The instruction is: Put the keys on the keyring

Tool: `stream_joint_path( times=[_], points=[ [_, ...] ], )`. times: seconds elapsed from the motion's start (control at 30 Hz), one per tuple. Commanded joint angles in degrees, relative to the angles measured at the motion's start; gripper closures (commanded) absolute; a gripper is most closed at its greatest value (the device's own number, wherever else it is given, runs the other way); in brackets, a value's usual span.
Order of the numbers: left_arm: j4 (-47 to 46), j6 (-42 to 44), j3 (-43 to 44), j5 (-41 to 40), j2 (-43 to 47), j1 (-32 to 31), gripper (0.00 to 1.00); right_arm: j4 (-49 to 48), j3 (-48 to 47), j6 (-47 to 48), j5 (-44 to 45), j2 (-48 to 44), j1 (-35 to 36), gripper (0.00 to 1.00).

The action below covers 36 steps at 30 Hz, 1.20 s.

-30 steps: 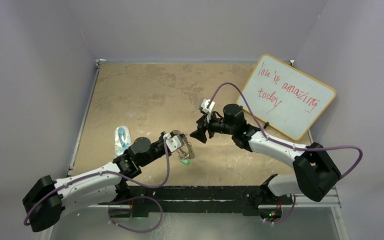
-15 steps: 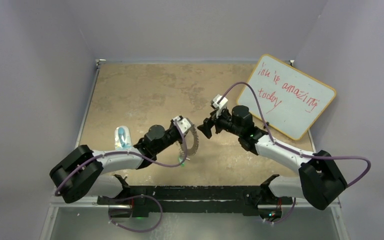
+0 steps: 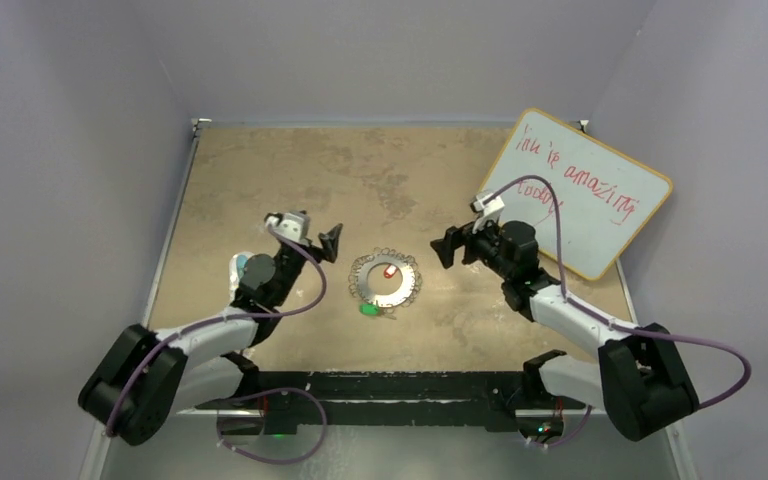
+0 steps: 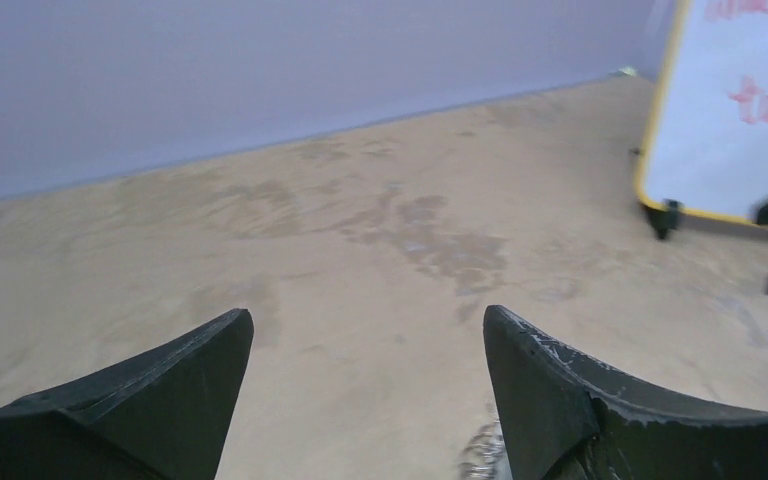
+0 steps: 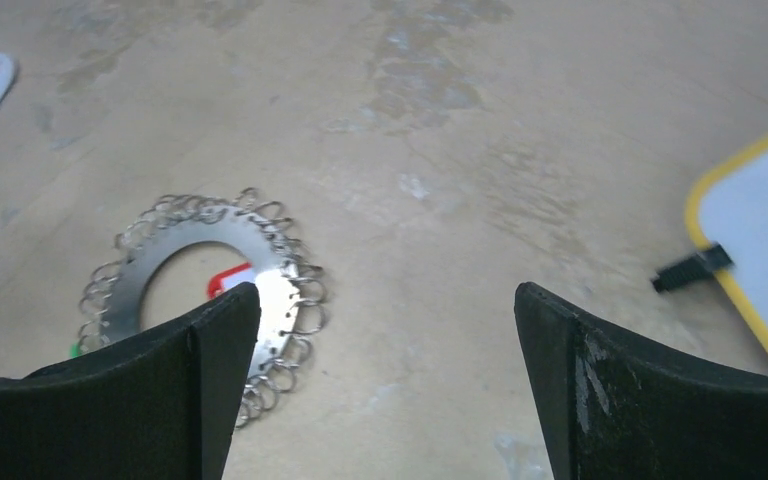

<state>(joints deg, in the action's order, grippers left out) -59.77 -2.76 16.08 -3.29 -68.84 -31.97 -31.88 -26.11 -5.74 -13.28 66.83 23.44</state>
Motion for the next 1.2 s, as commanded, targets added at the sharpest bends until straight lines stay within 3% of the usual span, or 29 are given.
stream_joint_path(
  times=[0.0,0.2,0.37,0.47,0.63,0.8,0.93,1.0,1.07,1.17],
  points=[
    [5.4,-2.3,-5.3,-14.8,10.9,5.4,0.16,-5.2,2.5,-4.9,2.8,-2.3,-7.1,0.01],
    [21.0,2.4,-7.8,-32.0,19.3,7.1,0.15,-0.1,1.5,2.5,12.9,-8.0,-11.2,0.01],
    [10.4,0.8,-12.7,-36.3,11.6,8.8,0.13,-13.3,11.7,4.6,27.7,-10.0,-11.4,0.01],
    [4.9,4.7,-10.7,-34.3,3.1,10.7,0.11,-21.8,17.3,4.1,32.7,-8.2,-11.3,0.01],
    [-4.4,9.1,-7.0,-27.5,-8.6,15.8,0.07,-31.4,18.0,5.5,33.6,-3.2,-11.5,0.01],
    [-8.8,3.7,-4.2,-13.8,-14.9,24.3,0.06,-44.3,19.4,6.6,34.6,2.3,-12.5,0.01],
    [-26.7,1.7,-6.3,-7.8,-27.3,27.6,0.06,-55.5,20.6,7.8,34.0,8.0,-13.5,0.01],
    [-19.3,2.1,-5.5,-5.6,-24.2,27.7,0.05,-60.1,21.4,7.3,33.0,11.0,-14.3,0.01],
    [-21.1,3.9,-4.5,-2.8,-26.6,27.6,0.05,-66.8,22.3,6.8,31.0,15.8,-15.3,0.01],
    [-14.1,4.0,-2.5,-2.7,-24.7,27.5,0.04,-80.7,22.2,9.6,30.5,26.6,-15.5,0.01]
  ],
)
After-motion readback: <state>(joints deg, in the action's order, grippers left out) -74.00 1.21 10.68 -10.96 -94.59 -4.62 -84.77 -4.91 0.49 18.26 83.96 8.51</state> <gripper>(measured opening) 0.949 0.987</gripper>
